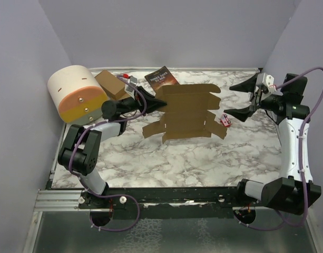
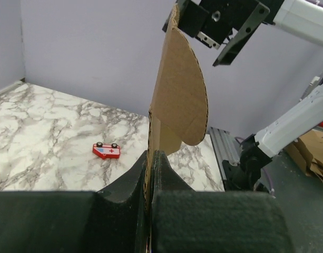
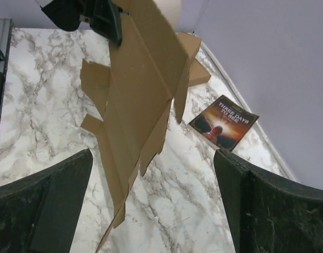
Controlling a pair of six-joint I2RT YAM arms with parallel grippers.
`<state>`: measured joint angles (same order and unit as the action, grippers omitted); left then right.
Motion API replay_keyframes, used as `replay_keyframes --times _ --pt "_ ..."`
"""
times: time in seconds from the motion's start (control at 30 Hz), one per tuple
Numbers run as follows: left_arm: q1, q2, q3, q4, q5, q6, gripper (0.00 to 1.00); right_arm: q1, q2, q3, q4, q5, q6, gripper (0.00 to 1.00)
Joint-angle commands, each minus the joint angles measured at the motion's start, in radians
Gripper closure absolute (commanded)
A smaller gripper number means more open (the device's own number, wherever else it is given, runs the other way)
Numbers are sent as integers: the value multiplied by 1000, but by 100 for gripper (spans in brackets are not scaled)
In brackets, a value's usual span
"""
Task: Fold the paper box
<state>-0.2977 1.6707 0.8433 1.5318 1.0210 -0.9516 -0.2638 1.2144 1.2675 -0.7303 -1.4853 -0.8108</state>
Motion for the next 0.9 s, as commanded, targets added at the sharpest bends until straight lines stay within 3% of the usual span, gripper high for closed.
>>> replay_keyframes --times 0.0,0.1,0.33,0.57,0.77,0.87 --pt "-33 16 30 145 41 2 100 15 18 68 41 -14 108 1" --pt "-58 19 46 136 46 12 100 40 49 89 25 38 154 1" --pt "-99 17 82 18 55 104 100 158 110 119 -105 182 92 2" --pt "-124 -21 96 -216 47 281 100 192 148 165 -172 192 57 23" --pt "-128 -20 110 -232 48 289 100 218 167 166 -209 195 25 45" --pt "-129 -17 111 -214 48 279 100 232 178 166 -236 197 2 47"
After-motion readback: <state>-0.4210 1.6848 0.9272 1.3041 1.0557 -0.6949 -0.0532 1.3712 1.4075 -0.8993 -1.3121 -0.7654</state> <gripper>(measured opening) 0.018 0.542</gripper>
